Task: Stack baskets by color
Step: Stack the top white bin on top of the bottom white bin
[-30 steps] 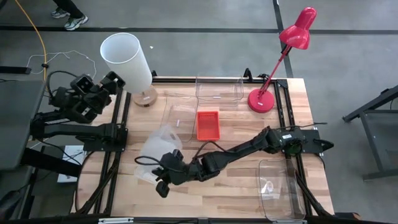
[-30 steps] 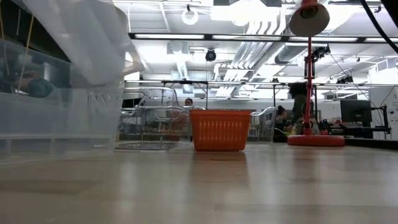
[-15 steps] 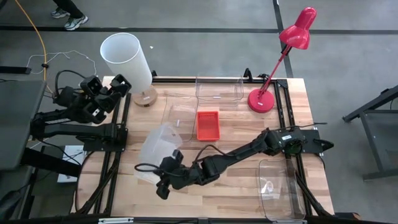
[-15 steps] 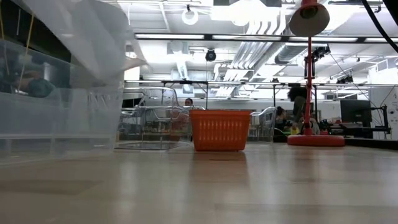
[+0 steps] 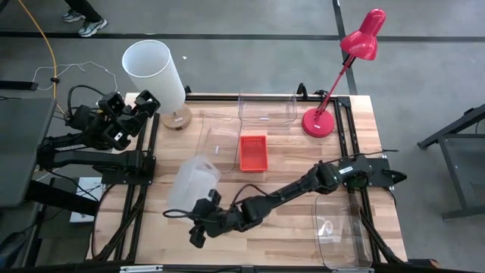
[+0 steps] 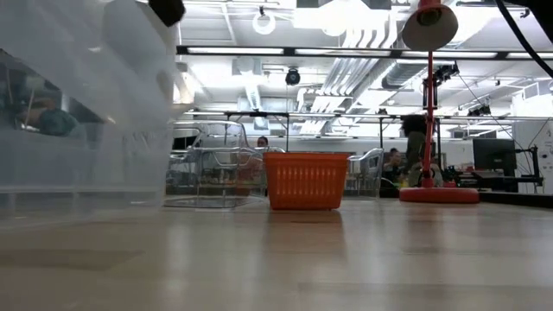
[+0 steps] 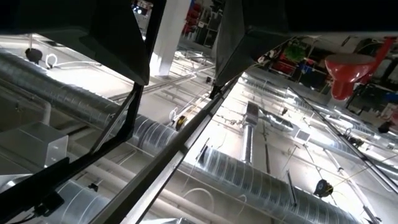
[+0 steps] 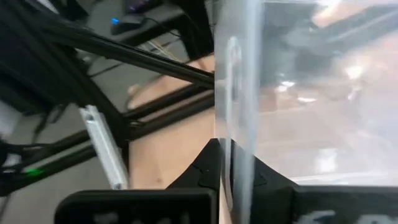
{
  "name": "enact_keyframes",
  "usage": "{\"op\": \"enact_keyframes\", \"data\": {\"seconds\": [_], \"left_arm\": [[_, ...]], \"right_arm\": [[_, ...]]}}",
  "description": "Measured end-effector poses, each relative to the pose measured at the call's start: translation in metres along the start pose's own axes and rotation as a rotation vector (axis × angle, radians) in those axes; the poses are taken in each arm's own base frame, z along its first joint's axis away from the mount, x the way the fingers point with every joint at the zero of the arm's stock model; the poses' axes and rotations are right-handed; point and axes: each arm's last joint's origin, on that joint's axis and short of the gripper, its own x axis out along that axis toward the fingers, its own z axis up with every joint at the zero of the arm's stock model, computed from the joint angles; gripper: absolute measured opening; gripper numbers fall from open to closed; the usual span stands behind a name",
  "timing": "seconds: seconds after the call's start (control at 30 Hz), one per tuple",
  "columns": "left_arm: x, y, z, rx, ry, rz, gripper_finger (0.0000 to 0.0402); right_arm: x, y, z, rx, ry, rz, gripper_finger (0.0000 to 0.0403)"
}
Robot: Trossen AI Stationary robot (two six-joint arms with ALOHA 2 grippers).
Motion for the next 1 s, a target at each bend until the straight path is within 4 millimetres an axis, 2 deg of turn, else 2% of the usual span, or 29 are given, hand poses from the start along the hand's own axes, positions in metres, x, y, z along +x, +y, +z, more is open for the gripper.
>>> {"op": "enact_keyframes", "data": {"seconds": [0.17, 0.6, 0.7, 0.9, 1.0], "left_arm": [[0.0, 0.0, 0.0, -0.001, 0.0, 0.0, 0.0172], [0.0, 0.0, 0.0, 0.001, 0.0, 0.0, 0.0172], [0.0, 0.0, 0.0, 0.001, 0.0, 0.0, 0.0172], [0.0, 0.0, 0.0, 0.001, 0.0, 0.0, 0.0172], [0.0, 0.0, 0.0, 0.001, 0.0, 0.001, 0.0172]], "right_arm": [[0.0, -0.005, -0.003, 0.003, 0.025, -0.062, 0.0], [0.001, -0.009, -0.005, 0.022, 0.084, -0.037, 0.0006], [0.001, -0.009, -0.005, 0.02, 0.09, -0.04, 0.003], [-0.001, -0.012, -0.007, -0.006, 0.128, -0.067, 0.0116], [-0.008, -0.013, -0.002, -0.026, 0.148, -0.08, 0.0155]]}}
